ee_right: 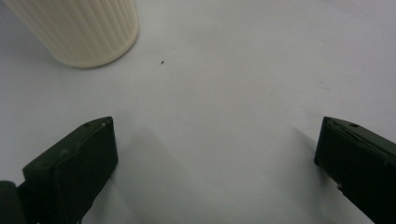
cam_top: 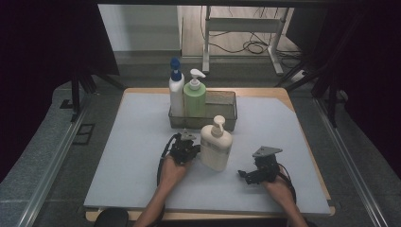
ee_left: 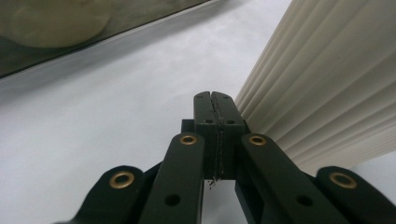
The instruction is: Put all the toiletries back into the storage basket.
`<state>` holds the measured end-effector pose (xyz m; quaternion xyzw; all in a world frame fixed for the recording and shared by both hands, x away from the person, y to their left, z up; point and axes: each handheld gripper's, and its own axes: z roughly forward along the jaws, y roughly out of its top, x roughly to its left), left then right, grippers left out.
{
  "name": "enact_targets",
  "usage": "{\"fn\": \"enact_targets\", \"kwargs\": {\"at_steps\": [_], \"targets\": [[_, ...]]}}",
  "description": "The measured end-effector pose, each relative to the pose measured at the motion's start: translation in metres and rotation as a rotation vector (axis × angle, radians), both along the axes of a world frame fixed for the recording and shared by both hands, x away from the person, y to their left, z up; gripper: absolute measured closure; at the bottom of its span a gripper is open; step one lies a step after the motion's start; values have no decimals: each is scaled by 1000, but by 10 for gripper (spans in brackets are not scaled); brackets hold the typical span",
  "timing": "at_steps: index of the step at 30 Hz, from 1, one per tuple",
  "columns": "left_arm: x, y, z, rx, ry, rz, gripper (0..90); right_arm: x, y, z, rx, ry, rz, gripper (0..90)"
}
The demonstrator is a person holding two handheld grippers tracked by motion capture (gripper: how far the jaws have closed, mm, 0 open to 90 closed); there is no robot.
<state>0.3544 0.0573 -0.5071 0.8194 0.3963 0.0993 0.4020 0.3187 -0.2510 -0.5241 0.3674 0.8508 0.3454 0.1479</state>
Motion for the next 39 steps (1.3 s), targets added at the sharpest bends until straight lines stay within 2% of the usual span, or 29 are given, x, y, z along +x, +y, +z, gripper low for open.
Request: {"fn": "enact_targets", "kwargs": {"at_steps": [10, 18, 27, 34, 39], "targets": [[-9, -16, 0, -16, 11, -42, 889, 0, 0, 0, 0, 1, -1, 0], [-9, -19, 3, 7, -5, -53, 862, 0, 0, 0, -1, 1, -2, 0], [-17, -6, 13, 73, -44, -41, 798, -1, 0, 1, -1, 0, 0, 0], [-27, 12, 17, 106, -49, -26, 715, -4, -1, 2, -3, 2, 0, 18], [-39, 27, 17, 101, -48, -11, 614, -6, 1, 7, -15, -2, 31, 28]]}}
